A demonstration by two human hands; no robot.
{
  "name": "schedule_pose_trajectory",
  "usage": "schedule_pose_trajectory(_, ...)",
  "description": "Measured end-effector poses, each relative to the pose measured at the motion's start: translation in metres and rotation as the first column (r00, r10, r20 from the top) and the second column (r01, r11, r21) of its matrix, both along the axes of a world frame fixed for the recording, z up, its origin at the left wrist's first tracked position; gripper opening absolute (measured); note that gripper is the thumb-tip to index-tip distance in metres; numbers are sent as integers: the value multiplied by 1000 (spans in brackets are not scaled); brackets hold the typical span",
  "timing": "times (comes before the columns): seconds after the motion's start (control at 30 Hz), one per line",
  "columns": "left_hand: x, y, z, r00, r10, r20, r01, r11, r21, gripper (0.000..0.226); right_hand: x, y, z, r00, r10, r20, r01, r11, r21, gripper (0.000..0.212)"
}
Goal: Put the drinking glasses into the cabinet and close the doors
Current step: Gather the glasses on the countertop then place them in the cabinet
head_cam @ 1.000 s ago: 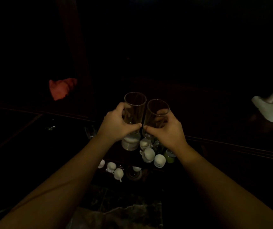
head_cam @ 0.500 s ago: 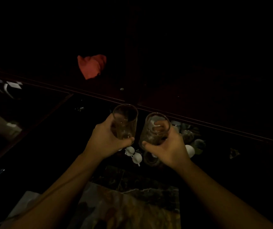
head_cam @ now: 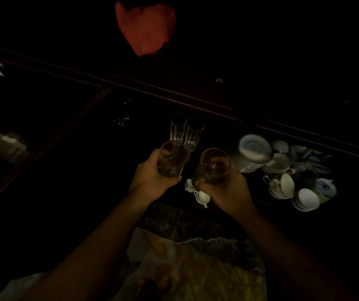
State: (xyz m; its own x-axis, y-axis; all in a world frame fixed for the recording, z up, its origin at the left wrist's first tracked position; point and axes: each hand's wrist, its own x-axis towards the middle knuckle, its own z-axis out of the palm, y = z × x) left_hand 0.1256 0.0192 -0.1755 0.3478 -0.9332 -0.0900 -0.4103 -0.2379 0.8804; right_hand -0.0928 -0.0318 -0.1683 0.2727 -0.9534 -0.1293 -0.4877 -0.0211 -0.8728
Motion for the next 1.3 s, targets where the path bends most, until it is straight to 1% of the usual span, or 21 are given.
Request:
schedule_pose_trajectory(0.07, 7, -15, -25, 1000, -9, -23, 9, 1000, 15, 66, 11, -15, -19, 1000, -8, 11, 8, 1000, 17, 57)
schedule_pose_trajectory(0.2, 18, -47, -63, 999, -24, -46, 25, 999, 32, 68, 28, -39, -44, 1000, -2, -13, 1, 999, -44, 61)
schedule_pose_trajectory(0.27, 23, -62, -78, 998, -25, -64, 27, 999, 25, 69, 34, -51, -56, 1000, -7, 10, 7, 999, -35, 63)
schedule_pose_trajectory(0.33, 26, -77, -90, 998, -22, -64, 22, 1000, 8, 71, 41, -62, -71, 996, -47, 78, 46, 999, 16, 66)
schedule_pose_trajectory(0.37, 28, -84, -94, 998, -23, -64, 23, 1000, 2, 71, 43, -67, -78, 988, -84, 130, 77, 995, 56, 67)
schedule_pose_trajectory(0.43, 29, -96, -102, 997, -25, -66, 25, 1000, -11, 72, 49, -76, -90, 975, -143, 169, 128, 987, 95, 66)
schedule_pose_trajectory(0.57, 33, -115, -116, 997, -35, -64, 33, 999, -31, 72, 58, -93, -108, 969, -162, 187, 148, 985, 86, 65)
schedule_pose_trajectory(0.77, 34, -128, -133, 993, -18, -117, 12, 999, -52, 76, 71, -107, -128, 953, -173, 250, 152, 983, 101, 56)
schedule_pose_trajectory(1.07, 35, -137, -147, 992, -9, -128, 3, 999, -48, 75, 74, -114, -148, 953, -179, 243, 170, 984, 58, 57)
schedule_pose_trajectory(1.2, 34, -141, -149, 989, -3, -145, -3, 999, -43, 74, 74, -117, -152, 957, -188, 220, 180, 982, 56, 56)
schedule_pose_trajectory(1.3, 34, -143, -151, 989, 5, -149, -11, 999, -40, 71, 74, -119, -154, 964, -189, 188, 182, 982, 54, 61)
